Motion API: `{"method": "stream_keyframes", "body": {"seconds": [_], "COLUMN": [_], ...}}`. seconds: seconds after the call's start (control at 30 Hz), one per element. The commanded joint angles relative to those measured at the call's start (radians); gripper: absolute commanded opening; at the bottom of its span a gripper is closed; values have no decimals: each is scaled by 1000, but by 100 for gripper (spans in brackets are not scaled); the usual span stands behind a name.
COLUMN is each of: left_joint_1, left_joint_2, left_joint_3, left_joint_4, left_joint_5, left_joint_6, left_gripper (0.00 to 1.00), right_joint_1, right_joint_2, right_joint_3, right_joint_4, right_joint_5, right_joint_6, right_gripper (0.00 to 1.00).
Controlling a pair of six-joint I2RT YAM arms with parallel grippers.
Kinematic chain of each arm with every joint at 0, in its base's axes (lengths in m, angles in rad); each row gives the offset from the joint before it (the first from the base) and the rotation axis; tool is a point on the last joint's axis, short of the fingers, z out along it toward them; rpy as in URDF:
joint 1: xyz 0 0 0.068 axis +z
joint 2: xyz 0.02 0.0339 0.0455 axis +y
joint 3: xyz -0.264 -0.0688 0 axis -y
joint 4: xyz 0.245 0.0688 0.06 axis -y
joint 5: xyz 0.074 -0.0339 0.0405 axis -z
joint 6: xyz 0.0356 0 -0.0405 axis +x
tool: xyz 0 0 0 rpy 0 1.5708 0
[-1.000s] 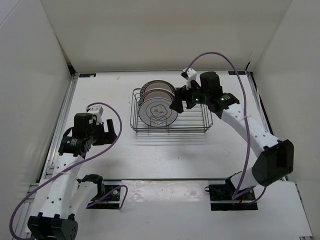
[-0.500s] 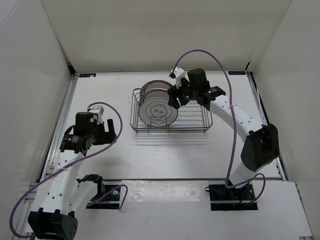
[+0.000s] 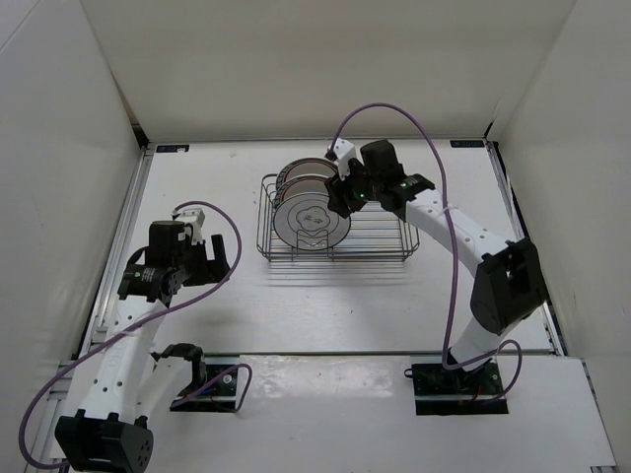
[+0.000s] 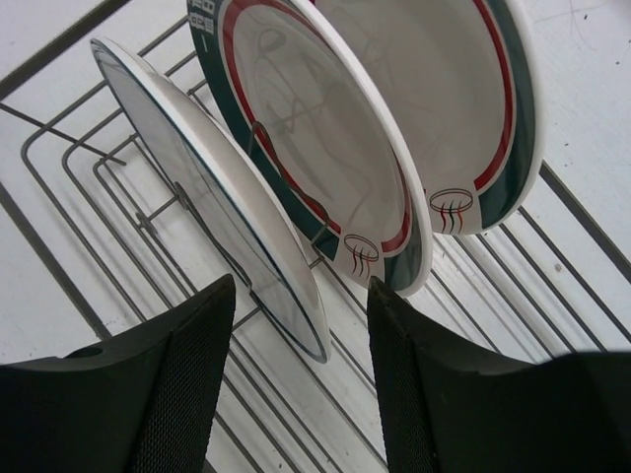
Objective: Unload the plates from the dish rack
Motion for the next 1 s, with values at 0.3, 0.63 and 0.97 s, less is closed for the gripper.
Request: {"method": "stream_keyframes", "body": {"seconds": [0.3, 0.63, 0.97], "left_joint_1": [-5, -4, -2], "left_joint_2": [-3, 8, 26], "left_joint_3": [-9, -6, -10], "left_joint_4": [8, 9, 15], "left_joint_5": [31, 24, 32], "left_joint_6": [1, 3, 3], "left_gripper": [100, 100, 100], "right_joint_1": [28, 53, 68], "right_joint_2": [76, 96, 90], "right_joint_3": [52, 87, 87], "right_joint_4": [52, 56, 73], "right_joint_5": [77, 150, 222], "right_joint_6": [-21, -22, -13], "right_gripper": [48, 35, 28]}}
